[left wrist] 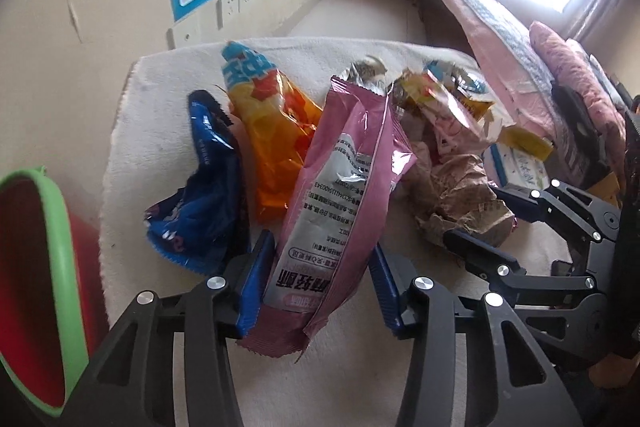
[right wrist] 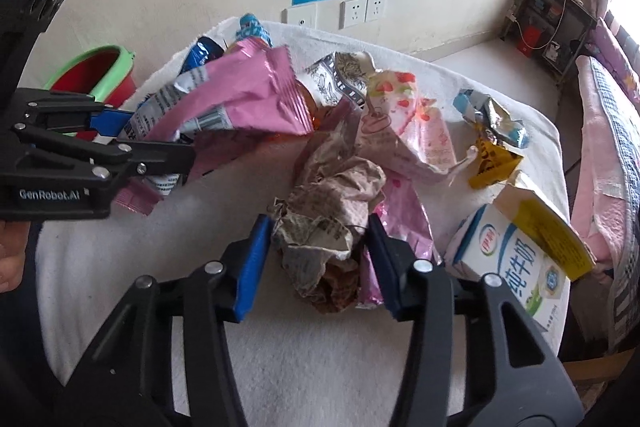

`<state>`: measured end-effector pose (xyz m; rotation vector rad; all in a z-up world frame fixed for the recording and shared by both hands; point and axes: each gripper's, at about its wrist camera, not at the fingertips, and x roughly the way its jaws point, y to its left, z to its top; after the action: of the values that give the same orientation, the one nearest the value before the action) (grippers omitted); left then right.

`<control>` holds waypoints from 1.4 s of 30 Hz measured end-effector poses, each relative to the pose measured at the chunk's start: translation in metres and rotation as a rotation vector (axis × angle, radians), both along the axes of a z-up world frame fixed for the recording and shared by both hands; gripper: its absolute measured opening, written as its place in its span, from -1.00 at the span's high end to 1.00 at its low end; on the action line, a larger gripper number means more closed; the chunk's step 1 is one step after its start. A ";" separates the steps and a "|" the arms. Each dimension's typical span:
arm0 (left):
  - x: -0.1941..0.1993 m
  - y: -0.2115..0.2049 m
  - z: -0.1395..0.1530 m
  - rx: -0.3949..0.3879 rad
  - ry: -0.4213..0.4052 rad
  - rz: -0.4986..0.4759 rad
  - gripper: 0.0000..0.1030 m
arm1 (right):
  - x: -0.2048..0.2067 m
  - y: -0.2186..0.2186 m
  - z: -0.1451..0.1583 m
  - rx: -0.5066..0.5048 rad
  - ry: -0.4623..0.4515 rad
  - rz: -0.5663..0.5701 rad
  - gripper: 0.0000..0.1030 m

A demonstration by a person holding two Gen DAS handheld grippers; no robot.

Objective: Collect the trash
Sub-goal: 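Grasp the pink snack bag with the left tool while the right tool grasps the crumpled brown wrapper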

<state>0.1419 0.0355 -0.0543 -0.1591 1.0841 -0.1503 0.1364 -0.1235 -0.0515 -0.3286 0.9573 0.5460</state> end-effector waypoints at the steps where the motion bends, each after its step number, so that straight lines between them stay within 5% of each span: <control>1: -0.005 0.002 0.004 -0.009 -0.007 0.007 0.13 | -0.003 -0.003 0.005 0.015 0.003 -0.002 0.08; 12: -0.048 0.012 0.027 -0.033 -0.050 0.053 0.13 | -0.037 -0.034 0.044 0.142 -0.080 0.011 0.07; 26: -0.065 0.013 0.022 -0.052 -0.047 0.068 0.12 | -0.066 -0.012 0.010 -0.109 -0.207 0.151 -0.20; 33: -0.061 0.018 0.016 -0.049 -0.038 0.082 0.12 | -0.061 -0.010 0.003 -0.136 -0.200 0.130 -0.42; 36: -0.061 0.019 0.013 -0.056 -0.034 0.087 0.12 | -0.059 -0.008 -0.004 -0.140 -0.166 0.131 -0.38; 38: -0.062 0.019 0.012 -0.058 -0.032 0.087 0.12 | -0.061 -0.005 -0.008 -0.158 -0.159 0.147 0.00; 42: -0.065 0.018 0.011 -0.054 -0.032 0.085 0.12 | -0.071 0.002 -0.001 -0.186 -0.214 0.172 0.08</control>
<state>0.0774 0.0532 -0.0431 -0.2501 1.0402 -0.1057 0.0650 -0.1217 -0.0527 -0.6285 0.7768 0.5671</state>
